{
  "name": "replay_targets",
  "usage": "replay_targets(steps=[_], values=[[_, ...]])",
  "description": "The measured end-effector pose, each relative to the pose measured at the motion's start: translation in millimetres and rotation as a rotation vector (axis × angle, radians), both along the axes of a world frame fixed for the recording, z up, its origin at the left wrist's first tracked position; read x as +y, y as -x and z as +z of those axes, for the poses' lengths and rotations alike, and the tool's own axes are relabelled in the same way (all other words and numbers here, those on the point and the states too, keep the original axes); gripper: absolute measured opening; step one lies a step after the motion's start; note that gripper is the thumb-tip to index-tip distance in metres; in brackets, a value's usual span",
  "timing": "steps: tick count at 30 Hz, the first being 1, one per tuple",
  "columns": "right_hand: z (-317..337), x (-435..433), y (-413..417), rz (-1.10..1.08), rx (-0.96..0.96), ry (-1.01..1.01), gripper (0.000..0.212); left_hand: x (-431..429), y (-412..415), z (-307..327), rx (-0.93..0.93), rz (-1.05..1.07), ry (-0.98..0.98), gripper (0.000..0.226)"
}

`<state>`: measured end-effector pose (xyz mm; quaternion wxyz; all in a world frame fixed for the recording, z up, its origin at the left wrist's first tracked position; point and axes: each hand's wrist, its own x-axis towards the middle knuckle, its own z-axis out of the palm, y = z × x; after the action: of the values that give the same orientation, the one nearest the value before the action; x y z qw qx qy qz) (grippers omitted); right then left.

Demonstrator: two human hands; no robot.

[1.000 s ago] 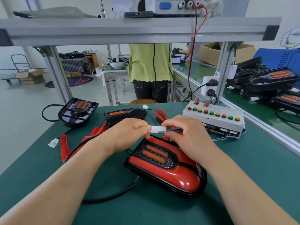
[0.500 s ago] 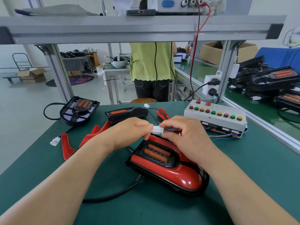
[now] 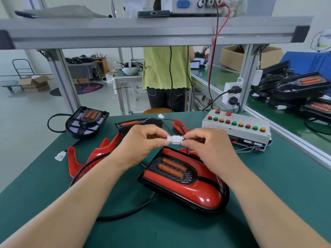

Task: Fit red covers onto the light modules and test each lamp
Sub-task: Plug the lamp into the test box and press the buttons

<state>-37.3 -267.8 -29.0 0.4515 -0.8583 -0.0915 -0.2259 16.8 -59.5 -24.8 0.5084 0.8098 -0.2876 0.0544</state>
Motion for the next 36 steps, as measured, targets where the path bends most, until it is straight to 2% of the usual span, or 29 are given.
replay_targets(steps=[8, 11, 13, 16, 22, 25, 31, 36], values=[[1.1, -0.9, -0.1, 0.036, 0.049, 0.000, 0.003, -3.0, 0.1, -8.7, 0.033, 0.024, 0.052, 0.019], [5.4, -10.4, -4.7, 0.003, 0.090, 0.005, 0.021, -4.4, -2.5, -19.9, 0.047, 0.093, 0.058, 0.023], [8.8, -22.2, -17.4, -0.136, 0.104, 0.074, 0.034, -5.0, -3.6, -27.9, 0.061, 0.124, 0.058, 0.030], [11.2, -41.5, -42.9, -0.298, 0.197, 0.227, 0.036, -6.5, -4.3, -33.4, 0.082, 0.136, 0.031, 0.035], [1.7, -67.4, -74.5, -0.403, 0.212, 0.488, 0.033, -10.5, 2.9, -31.4, 0.162, 0.053, 0.025, 0.010], [-3.1, -69.6, -81.0, -0.482, 0.270, 0.609, 0.031, -10.1, 2.4, -31.2, 0.138, 0.077, 0.038, 0.006], [-21.2, -77.4, -93.4, -0.435, 0.361, 0.808, 0.042, -11.5, 1.4, -35.8, 0.148, 0.104, 0.037, 0.005], [-21.9, -78.9, -107.1, -0.400, 0.405, 0.886, 0.054, -11.2, 1.5, -36.9, 0.155, 0.107, 0.040, 0.009]])
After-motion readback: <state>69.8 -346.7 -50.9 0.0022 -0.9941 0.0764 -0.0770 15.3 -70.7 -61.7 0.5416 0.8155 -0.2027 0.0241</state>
